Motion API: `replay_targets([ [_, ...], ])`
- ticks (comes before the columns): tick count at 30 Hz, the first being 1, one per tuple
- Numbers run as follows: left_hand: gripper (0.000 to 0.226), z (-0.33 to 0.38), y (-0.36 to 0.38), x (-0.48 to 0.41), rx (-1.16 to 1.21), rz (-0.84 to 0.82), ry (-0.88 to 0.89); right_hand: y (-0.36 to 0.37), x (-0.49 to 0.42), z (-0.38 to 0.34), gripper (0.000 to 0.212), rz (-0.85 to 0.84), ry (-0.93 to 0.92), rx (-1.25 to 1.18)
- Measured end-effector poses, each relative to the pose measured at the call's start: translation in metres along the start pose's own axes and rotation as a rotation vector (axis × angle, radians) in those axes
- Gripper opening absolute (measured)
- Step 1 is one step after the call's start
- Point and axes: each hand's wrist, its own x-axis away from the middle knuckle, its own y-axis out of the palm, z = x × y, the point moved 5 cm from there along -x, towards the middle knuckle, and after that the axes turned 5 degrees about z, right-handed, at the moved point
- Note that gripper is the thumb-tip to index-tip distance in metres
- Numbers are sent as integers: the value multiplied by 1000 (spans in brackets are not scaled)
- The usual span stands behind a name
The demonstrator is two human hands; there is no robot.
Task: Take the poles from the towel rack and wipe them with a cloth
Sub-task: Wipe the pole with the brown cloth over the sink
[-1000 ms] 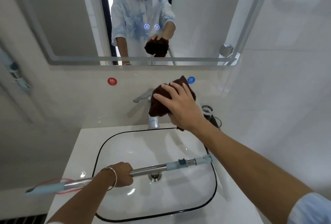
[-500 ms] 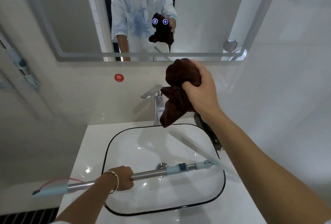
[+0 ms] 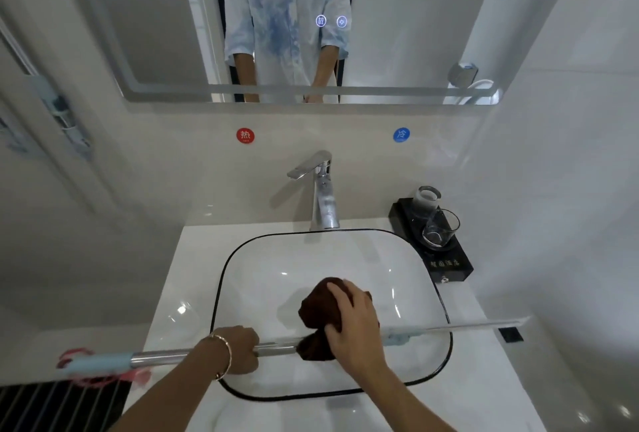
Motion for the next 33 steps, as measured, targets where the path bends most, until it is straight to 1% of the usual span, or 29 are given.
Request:
replay_targets([
  [3,31,1,-1,5,28,77,12,0,-6,0,66,5,15,-3],
  [6,32,7,-9,16,14,283,0,-3,-15,0,65,22,42,-86],
  [8,30,10,-10,22,-4,346,0,-11,-23,-4,60,46,82,-252],
  [10,24,10,-8,26,-38,366,23,-33,-31,-10,53,175,142,-519],
  [11,25,12,-9,28,-41,347,38,-46,-34,-14,54,245,171,-618],
  [12,29,14,-11,28,-75,364,56,-57,-36,-18,57,293,175,-672],
  [13,30,14,-9,28,-84,346,44,-68,-36,-23,58,305,144,-674],
  [15,23,15,-8,27,-54,308,-1,-76,-31,-26,59,246,93,-576],
  [16,25,15,-5,23,-50,287,-9,-73,-26,-24,58,193,99,-506],
  [19,27,21,-6,16,-42,251,-14,-50,-7,-5,62,95,135,-329],
  [21,27,24,-5,15,-16,216,-17,-27,5,7,64,40,142,-141],
  [23,27,24,-5,12,1,202,-17,-12,11,10,68,35,98,38],
  [24,27,24,-5,11,8,194,-18,-9,12,10,72,34,74,84],
  [25,27,24,-5,10,9,190,-21,-7,11,10,79,-5,59,120],
  [28,29,23,-5,9,18,163,-33,-3,9,22,116,-275,21,236],
  [29,29,23,-5,9,18,160,-34,-4,10,26,121,-331,-26,272],
  [31,29,23,-5,10,21,157,-32,-5,11,31,118,-344,-156,329],
  [33,29,23,-5,10,35,156,-21,-7,9,33,105,-346,-179,328],
])
